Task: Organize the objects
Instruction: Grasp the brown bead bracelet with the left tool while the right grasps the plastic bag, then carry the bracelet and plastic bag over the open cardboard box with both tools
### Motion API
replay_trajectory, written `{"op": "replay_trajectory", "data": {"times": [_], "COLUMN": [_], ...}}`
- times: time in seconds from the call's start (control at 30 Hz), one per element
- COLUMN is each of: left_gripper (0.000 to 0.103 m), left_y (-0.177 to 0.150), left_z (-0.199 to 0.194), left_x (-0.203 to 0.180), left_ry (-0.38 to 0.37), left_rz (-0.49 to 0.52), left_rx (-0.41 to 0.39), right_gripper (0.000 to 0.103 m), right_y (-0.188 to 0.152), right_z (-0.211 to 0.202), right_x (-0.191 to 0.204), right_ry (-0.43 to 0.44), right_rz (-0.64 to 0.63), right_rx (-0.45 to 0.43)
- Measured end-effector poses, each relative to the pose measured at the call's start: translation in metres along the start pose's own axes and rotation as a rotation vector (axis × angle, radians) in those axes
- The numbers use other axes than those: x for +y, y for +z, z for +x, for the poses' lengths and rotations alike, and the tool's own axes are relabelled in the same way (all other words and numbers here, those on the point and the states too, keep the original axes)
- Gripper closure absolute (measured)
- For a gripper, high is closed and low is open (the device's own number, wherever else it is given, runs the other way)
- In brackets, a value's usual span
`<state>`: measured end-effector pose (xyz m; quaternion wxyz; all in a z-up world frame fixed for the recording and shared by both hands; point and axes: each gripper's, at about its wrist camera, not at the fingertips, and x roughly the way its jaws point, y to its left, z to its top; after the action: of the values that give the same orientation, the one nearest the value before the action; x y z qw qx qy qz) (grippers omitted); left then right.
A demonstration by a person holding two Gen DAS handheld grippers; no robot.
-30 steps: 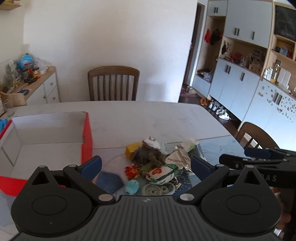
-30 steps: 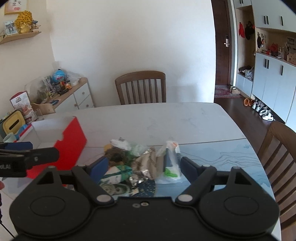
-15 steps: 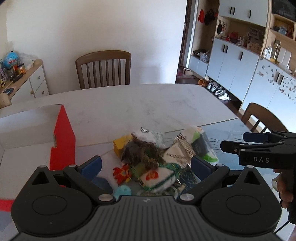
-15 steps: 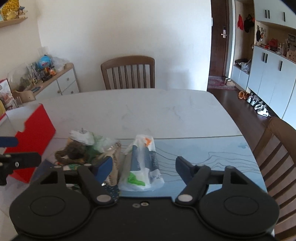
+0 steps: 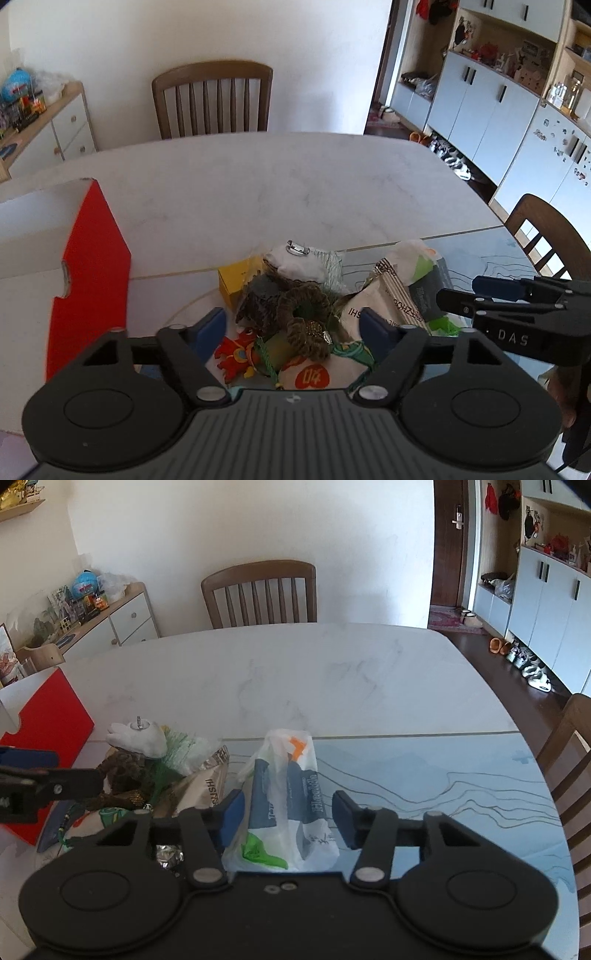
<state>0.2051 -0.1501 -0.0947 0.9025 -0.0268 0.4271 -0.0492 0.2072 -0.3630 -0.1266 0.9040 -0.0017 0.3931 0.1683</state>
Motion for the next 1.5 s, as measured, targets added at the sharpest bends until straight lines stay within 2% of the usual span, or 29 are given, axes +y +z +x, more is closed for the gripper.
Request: {"op": "replay_trajectory", "data": {"times": [0.07,0.27,0.33,0.4,0.47,0.6,0.9,1.23,1.5], "left_gripper": [0.045,0.063,0.069,0.07,0.079,0.089,0.094,0.094,0.094], "left_y": [0.004,0.005,0.005,0.005,0.006,0.007,0.009,0.007,0.002], "left_z": [0.009,0.021,0.023,0.024,0.023,0.023,0.011,-0.022,-0.059], "left_x": [0.003,0.002,0.001,0.002,0.002,0.002,-0.005,-0.004,0.007], "left_ry": [-0.004,-0.018,-0.018,-0.021,-0.021,-0.026,-0.02,-0.031,-0.051], "left_rz": [-0.024,-0.034,-0.04,-0.049,-0.052,-0.049,-0.025,-0.035,-0.077], "left_rx": [0.031,0.078,0.091,0.095,0.091,0.095,0.061,0.008,-0.032], "right_gripper": [0.055,0.062,0.068,0.074,0.079,0.084,0.087,0.088,0.088], "right_y": [0.0,0.003,0.004,0.005,0.004,0.003,0.004,0.002,0.004], "right_z": [0.004,0.015,0.019,0.022,0.024,0.023,0.004,-0.043,-0.076], "right_x": [0.0,0.0,0.001,0.001,0.0,0.0,-0.008,-0.018,0.0], "right_ry": [-0.001,-0.006,-0.008,-0.006,-0.005,-0.016,-0.019,0.016,0.07], "right_rz": [0.0,0.006,0.009,0.011,0.018,0.01,0.029,0.051,0.023], "right_rx": [0.004,0.019,0.025,0.032,0.033,0.028,-0.01,-0.047,-0.047]}}
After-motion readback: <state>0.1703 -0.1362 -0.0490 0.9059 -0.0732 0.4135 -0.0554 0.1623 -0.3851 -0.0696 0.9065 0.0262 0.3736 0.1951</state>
